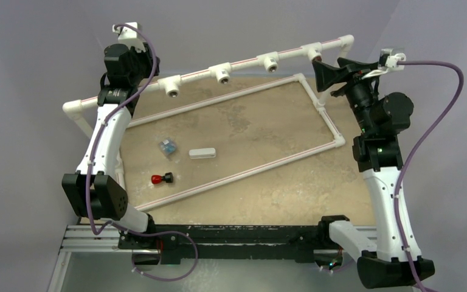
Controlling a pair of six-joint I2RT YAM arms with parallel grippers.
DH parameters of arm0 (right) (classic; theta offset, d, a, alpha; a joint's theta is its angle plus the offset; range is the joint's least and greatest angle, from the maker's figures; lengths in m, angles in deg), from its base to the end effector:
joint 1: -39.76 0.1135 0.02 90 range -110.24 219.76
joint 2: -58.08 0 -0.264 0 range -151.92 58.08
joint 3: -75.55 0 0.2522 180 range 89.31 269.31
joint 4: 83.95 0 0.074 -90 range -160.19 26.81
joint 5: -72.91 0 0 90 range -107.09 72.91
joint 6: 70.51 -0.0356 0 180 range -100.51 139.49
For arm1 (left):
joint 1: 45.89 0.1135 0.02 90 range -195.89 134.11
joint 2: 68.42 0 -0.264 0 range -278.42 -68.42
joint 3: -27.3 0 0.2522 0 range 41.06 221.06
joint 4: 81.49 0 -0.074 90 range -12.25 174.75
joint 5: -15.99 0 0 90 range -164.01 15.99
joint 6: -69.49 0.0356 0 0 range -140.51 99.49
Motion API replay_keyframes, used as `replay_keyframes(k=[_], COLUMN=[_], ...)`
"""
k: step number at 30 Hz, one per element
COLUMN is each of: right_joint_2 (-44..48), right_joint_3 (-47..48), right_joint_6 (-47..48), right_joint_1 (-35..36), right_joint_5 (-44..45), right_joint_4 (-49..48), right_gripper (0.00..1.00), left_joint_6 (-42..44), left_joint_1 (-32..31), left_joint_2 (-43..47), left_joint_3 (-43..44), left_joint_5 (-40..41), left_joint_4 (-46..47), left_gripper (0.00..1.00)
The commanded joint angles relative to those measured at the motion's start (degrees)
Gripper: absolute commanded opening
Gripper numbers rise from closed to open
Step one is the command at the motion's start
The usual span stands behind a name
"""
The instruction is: Install the water faucets
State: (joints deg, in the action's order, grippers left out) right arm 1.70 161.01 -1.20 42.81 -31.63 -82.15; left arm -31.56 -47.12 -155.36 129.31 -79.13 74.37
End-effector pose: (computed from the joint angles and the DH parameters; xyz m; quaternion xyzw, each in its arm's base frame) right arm 0.1899 0.0191 0.5056 -0.0276 0.5267 0.2387 0.8154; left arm 0.3574 -0.0109 0.4254 -0.0362 0.7597 -0.1031 0.6410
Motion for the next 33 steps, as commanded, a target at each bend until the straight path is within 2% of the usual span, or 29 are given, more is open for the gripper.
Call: replay_keyframes(k=[1,3,5,12,16,23,28,33], right_joint_2=[1.9,2.4,2.8,5.2,7.6,14.3,13.7,14.3], right_joint_3=[-0.9,-2.2,-4.4,-14.8,-19.1,-26.1,-27.1,-30.5], right_joint_6=[-5.0,-5.0,-4.5,-8.0,-7.1,-12.0,-16.1,-17.6], right_joint_1=[0.1,0.1,0.1,0.1,0.1,0.1,0.1,0.1], right_joint_5=[-2.1,-1.4,-3.0,-7.1,-5.4,2.3,8.2,18.8], right_joint_4=[3.0,3.7,3.8,4.3,6.4,6.2,12.5,10.5], right_gripper=[0.83,0.86,0.97,0.98,0.98,0.98,0.98,0.99], left_joint_6=[-2.0,-2.9,-3.8,-6.4,-8.7,-16.2,-19.0,-21.7], left_joint_1=[0.3,0.3,0.3,0.3,0.3,0.4,0.3,0.3], left_joint_2=[0.2,0.3,-0.1,1.8,5.6,15.0,22.0,31.4], left_joint_3=[1.0,3.3,7.1,18.0,18.4,9.2,0.0,-13.2], left_joint_5=[-1.9,-1.6,-1.8,-2.4,-5.8,-18.7,-29.4,-36.0], left_joint_4=[-2.2,-3.2,-4.8,-5.9,-3.9,-1.3,-4.3,-7.7], left_gripper=[0.31,0.32,0.35,0.43,0.45,0.46,0.49,0.52])
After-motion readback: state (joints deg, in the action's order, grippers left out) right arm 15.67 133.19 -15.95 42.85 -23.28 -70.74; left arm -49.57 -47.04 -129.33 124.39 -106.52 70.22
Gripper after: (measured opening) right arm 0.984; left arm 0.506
